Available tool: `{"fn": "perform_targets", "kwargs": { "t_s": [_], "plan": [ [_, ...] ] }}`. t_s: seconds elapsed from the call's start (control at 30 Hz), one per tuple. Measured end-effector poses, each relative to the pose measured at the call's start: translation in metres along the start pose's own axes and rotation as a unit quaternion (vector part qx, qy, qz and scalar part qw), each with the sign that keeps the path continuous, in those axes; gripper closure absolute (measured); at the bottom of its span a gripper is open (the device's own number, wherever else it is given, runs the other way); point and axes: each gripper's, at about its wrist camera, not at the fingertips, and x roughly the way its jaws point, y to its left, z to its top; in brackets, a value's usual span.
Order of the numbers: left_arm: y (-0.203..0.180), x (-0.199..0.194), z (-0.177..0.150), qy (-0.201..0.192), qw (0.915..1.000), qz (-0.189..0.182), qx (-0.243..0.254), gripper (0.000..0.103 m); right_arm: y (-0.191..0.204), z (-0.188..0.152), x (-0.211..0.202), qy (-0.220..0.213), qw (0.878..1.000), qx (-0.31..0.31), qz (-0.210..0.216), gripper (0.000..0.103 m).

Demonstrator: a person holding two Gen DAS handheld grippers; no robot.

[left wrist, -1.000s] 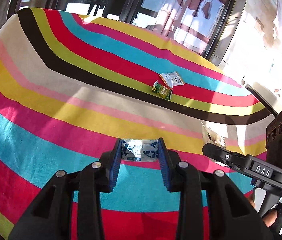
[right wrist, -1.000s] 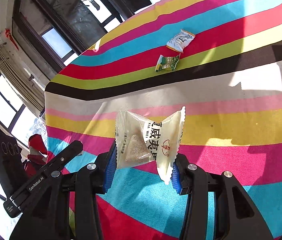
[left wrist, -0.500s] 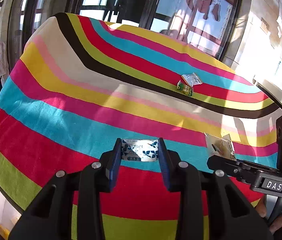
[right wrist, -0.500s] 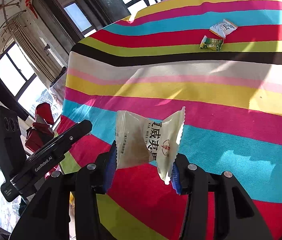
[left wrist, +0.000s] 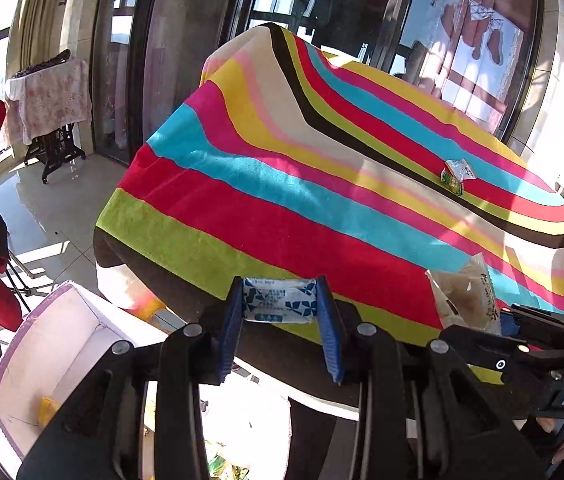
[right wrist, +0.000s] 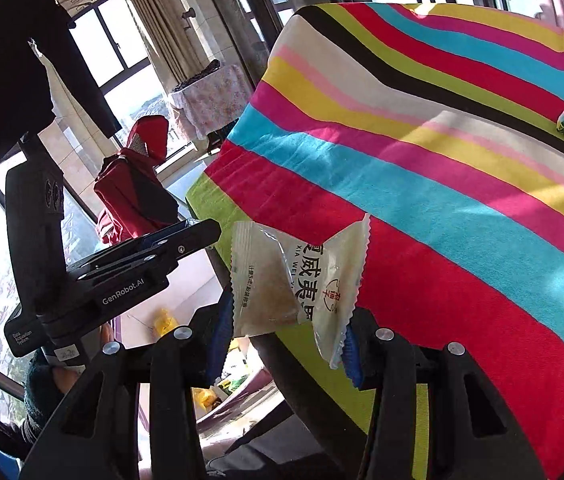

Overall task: Organize snacks
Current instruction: 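Carry both items over the white box and open both grippers, then move both open grippers back over the last two snacks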

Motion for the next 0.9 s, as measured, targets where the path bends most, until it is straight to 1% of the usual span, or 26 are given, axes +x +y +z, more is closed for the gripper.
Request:
{"fn": "perform_targets", "kwargs": {
  "t_s": [0.1,0.2,0.3,0.37,0.4,0.43,0.47,0.5,0.53,0.57,0.63,0.67,0.7,0.77,0.83,0.9],
  "plan": [
    [0.032,-0.016,-0.014,0.01,0.9991,0.019,-0.037,0.068,0.031,-0.007,0.01,0.019,0.998,-0.051,0.019,0.057],
    [0.063,-0.033,-0.03,0.016,0.9962,0.058,-0.062,0.068,0.061,-0.017,0.02,0.039,0.993,-0.103,0.044,0.057],
    [0.092,-0.042,-0.046,0.028,0.9911,0.095,-0.089,0.068,0.087,-0.028,0.036,0.068,0.985,-0.143,0.065,0.056],
    [0.109,-0.042,-0.055,0.044,0.986,0.121,-0.106,0.066,0.101,-0.036,0.047,0.093,0.978,-0.166,0.083,0.054],
    [0.116,-0.042,-0.059,0.053,0.9823,0.135,-0.119,0.056,0.106,-0.041,0.052,0.104,0.975,-0.175,0.089,0.047],
    [0.124,-0.042,-0.062,0.057,0.9764,0.153,-0.142,0.029,0.111,-0.045,0.056,0.112,0.972,-0.182,0.093,0.038],
    [0.132,-0.043,-0.064,0.055,0.9699,0.168,-0.167,0.015,0.115,-0.048,0.057,0.113,0.971,-0.189,0.096,0.022],
    [0.138,-0.046,-0.065,0.049,0.9626,0.184,-0.192,0.004,0.117,-0.049,0.055,0.11,0.97,-0.195,0.095,0.02],
    [0.142,-0.049,-0.065,0.042,0.9551,0.201,-0.213,0.003,0.117,-0.049,0.052,0.106,0.97,-0.198,0.093,0.02],
    [0.145,-0.049,-0.063,0.039,0.9496,0.213,-0.227,0.003,0.115,-0.047,0.048,0.099,0.971,-0.199,0.087,0.02],
    [0.145,-0.047,-0.055,0.043,0.9424,0.227,-0.242,0.002,0.107,-0.043,0.037,0.082,0.975,-0.19,0.077,0.02],
    [0.143,-0.043,-0.05,0.046,0.9409,0.231,-0.244,0.002,0.1,-0.04,0.031,0.074,0.978,-0.181,0.073,0.02],
    [0.139,-0.039,-0.046,0.052,0.9416,0.229,-0.242,0.002,0.092,-0.037,0.024,0.066,0.981,-0.169,0.067,0.019],
    [0.128,-0.027,-0.037,0.068,0.948,0.209,-0.23,0.002,0.074,-0.031,0.012,0.052,0.986,-0.149,0.053,0.018],
    [0.105,-0.018,-0.03,0.069,0.958,0.186,-0.208,0.002,0.058,-0.027,-0.003,0.035,0.99,-0.134,0.036,0.016],
    [0.077,-0.013,-0.018,0.053,0.9703,0.162,-0.171,0.002,0.044,-0.024,-0.021,0.017,0.992,-0.125,0.018,0.016]
  ]
}}
